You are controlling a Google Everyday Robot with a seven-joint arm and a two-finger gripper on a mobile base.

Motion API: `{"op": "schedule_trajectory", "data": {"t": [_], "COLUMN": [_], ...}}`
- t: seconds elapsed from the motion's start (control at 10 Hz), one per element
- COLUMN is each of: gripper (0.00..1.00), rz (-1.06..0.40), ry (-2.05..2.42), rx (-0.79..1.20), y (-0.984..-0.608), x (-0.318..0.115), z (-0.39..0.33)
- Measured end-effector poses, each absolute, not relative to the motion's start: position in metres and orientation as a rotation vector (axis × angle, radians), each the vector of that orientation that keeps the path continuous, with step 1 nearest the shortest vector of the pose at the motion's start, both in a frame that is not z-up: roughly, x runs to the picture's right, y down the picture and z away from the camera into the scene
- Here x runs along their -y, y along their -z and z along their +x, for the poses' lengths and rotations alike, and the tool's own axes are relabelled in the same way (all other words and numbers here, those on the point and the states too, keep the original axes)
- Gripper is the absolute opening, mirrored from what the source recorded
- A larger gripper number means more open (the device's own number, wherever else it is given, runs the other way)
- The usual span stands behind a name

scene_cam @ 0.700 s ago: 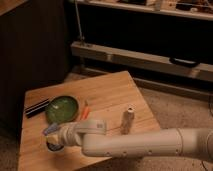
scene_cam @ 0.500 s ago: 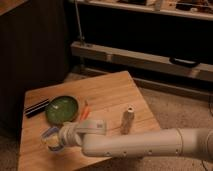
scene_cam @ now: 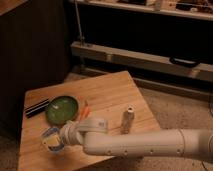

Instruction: Place the white sponge in the ceramic cup

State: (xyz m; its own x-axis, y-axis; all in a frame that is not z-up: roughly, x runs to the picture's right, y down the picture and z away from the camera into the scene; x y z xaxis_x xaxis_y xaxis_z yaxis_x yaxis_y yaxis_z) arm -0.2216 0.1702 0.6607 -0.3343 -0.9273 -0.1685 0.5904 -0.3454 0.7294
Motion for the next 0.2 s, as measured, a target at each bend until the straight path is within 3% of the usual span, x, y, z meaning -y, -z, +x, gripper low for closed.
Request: {"op": "schedule_trajectory", "data": {"t": [0.2], "gripper": [0.8], "rz": [0.616], "ry": [1.872], "rx": [0.707], "y": [-0.674], "x": [-0.146], "z": [-0.217]}}
